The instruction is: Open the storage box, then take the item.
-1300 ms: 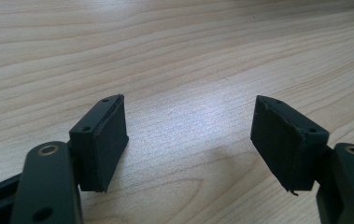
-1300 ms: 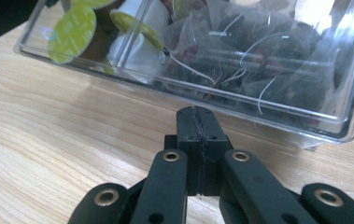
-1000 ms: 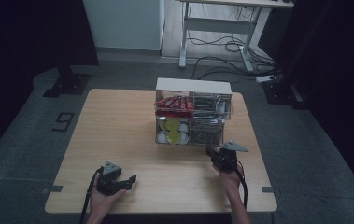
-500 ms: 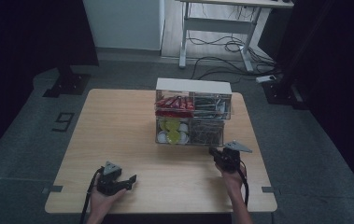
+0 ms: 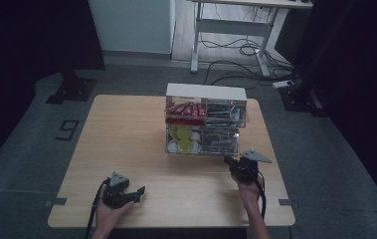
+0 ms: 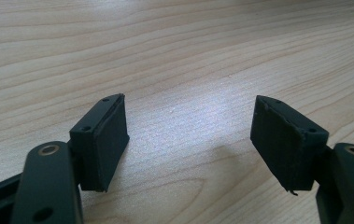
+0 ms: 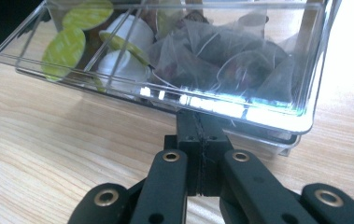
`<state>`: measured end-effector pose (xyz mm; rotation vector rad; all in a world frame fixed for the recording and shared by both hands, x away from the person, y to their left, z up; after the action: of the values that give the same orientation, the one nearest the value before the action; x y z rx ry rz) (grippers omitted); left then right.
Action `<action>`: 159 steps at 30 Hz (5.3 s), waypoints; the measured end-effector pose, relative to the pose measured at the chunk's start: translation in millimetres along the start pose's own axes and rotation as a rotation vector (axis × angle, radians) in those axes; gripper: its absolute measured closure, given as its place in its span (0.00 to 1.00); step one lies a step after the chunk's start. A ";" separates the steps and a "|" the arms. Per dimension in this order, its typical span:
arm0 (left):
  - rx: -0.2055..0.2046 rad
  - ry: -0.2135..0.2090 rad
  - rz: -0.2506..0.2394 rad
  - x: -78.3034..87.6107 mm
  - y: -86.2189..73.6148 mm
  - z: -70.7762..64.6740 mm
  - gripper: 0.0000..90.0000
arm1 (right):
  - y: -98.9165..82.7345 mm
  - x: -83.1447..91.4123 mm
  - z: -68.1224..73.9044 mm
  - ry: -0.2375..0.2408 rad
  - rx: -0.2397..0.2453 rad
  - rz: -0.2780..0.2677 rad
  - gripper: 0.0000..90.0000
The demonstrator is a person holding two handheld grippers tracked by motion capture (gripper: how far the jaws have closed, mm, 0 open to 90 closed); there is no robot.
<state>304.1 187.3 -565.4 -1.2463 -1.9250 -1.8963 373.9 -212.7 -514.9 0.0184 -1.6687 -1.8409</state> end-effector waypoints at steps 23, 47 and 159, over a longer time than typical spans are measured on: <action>0.005 0.004 0.000 0.3 0.1 0.6 0.31 | 12.6 5.6 4.8 0.007 0.002 -0.046 0.99; 0.025 0.000 -0.004 1.6 0.1 2.9 0.31 | 34.3 5.0 4.6 0.010 -0.001 -0.098 0.99; -0.134 -0.017 -0.107 -10.9 88.7 -53.0 0.32 | 71.5 6.9 -10.0 -0.048 0.008 -0.128 0.99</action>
<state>345.7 121.8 -496.4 -1.2199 -1.9381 -2.1058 404.3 -223.6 -449.9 0.0872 -1.7435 -1.9427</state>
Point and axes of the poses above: each handheld gripper's, and its own axes: x roughly backward along the jaws, y roughly out of its top, z roughly to its left, the point moved 3 cm from there along -x, roughly forward along the jaws, and after that the axes turned 3 degrees about -z, right-handed, at the moved point
